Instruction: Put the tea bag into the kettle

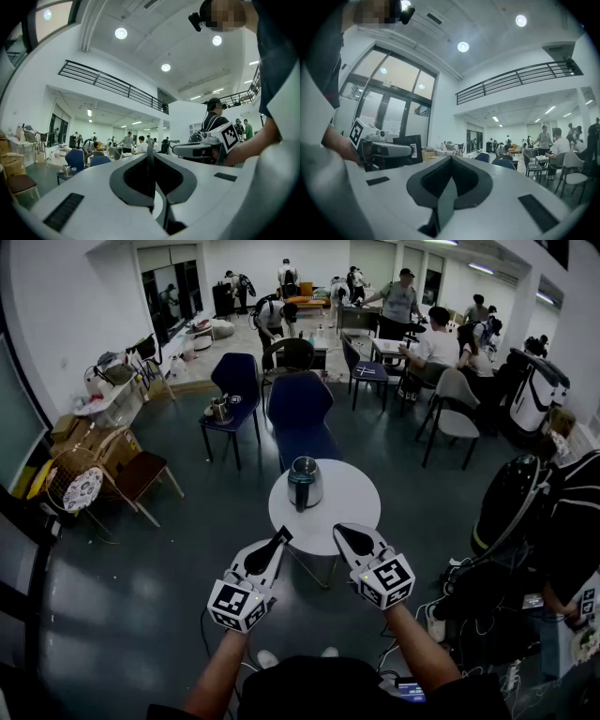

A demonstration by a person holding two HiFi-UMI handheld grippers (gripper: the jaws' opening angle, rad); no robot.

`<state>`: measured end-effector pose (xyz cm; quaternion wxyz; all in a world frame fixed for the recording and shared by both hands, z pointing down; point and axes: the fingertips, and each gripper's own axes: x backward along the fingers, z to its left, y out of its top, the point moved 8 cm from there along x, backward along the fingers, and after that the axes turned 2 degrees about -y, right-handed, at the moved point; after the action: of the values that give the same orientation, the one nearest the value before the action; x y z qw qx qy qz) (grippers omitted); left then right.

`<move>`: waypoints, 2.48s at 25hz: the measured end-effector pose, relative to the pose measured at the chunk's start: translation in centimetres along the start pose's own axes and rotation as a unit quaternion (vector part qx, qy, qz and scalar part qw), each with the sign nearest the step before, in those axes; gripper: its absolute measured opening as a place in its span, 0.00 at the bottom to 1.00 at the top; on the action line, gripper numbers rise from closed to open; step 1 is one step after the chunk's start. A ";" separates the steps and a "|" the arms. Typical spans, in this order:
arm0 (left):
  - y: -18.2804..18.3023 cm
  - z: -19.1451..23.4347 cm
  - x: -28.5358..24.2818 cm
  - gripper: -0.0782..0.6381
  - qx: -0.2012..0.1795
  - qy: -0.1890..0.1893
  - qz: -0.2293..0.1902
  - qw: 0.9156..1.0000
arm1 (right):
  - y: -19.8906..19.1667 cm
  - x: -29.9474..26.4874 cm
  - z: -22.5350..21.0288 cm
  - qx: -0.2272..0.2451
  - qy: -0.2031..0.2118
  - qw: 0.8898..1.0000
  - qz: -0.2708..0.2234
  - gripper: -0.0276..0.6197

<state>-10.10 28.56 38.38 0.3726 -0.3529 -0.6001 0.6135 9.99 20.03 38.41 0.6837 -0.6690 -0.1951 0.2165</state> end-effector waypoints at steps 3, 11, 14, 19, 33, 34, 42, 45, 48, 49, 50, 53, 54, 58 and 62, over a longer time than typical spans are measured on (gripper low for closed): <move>0.1 -0.5 -0.7 0.14 0.007 0.002 -0.001 1.000 | 0.1 0.4 -0.9 -0.005 -0.001 1.000 0.001 0.07; -1.2 -2.6 -2.0 0.14 0.008 0.012 0.006 1.000 | -0.8 2.0 -2.3 -0.008 0.009 1.000 -0.007 0.07; -1.4 -3.2 -2.4 0.14 0.007 0.019 0.005 1.000 | -0.9 2.6 -2.8 -0.004 0.015 1.000 -0.006 0.07; -2.2 -4.7 -3.0 0.14 0.003 0.028 0.008 1.000 | -1.8 3.4 -3.8 -0.003 0.026 1.000 -0.006 0.07; -2.7 -6.9 -6.2 0.14 0.014 0.037 0.018 0.999 | -3.8 4.6 -8.0 -0.007 0.034 0.999 0.005 0.07; -2.8 -6.8 -6.4 0.14 0.013 0.034 0.020 0.999 | -3.8 4.6 -8.3 -0.012 0.033 0.999 0.002 0.07; -2.5 -6.2 -8.6 0.14 0.010 0.023 0.017 1.000 | -4.6 4.5 -9.9 -0.015 0.020 1.000 0.002 0.07; -2.6 -5.4 -9.3 0.14 0.011 0.020 0.015 1.000 | -4.5 3.7 -10.2 -0.016 0.018 1.000 -0.001 0.07; -2.5 -4.2 -10.7 0.14 0.014 0.019 0.013 1.000 | -4.5 2.5 -11.2 -0.010 0.017 1.000 0.001 0.07; -2.6 -3.6 -11.3 0.14 0.014 0.019 0.012 1.000 | -4.6 2.0 -11.7 -0.007 0.016 1.000 0.002 0.07; -2.6 -3.0 -11.8 0.14 0.014 0.019 0.012 1.000 | -4.7 1.4 -12.1 -0.005 0.015 1.000 0.004 0.07; -3.1 -1.1 -13.1 0.14 0.015 0.020 0.013 1.000 | -5.0 -0.1 -13.2 -0.004 0.010 1.000 0.006 0.07; -3.3 -0.5 -13.4 0.14 0.015 0.021 0.015 1.000 | -5.0 -0.5 -13.5 -0.005 0.009 1.000 0.006 0.07; -4.1 1.6 -14.7 0.14 0.019 0.024 0.021 0.999 | -5.2 -2.5 -14.9 -0.008 0.007 1.000 0.004 0.07; -4.3 4.3 -16.0 0.14 0.018 0.024 0.029 0.999 | -5.2 -5.2 -16.0 -0.010 0.005 1.000 0.012 0.07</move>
<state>-6.18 12.38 42.60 0.3752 -0.3775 -0.5693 0.6265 14.74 3.73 43.29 0.6751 -0.6793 -0.1859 0.2194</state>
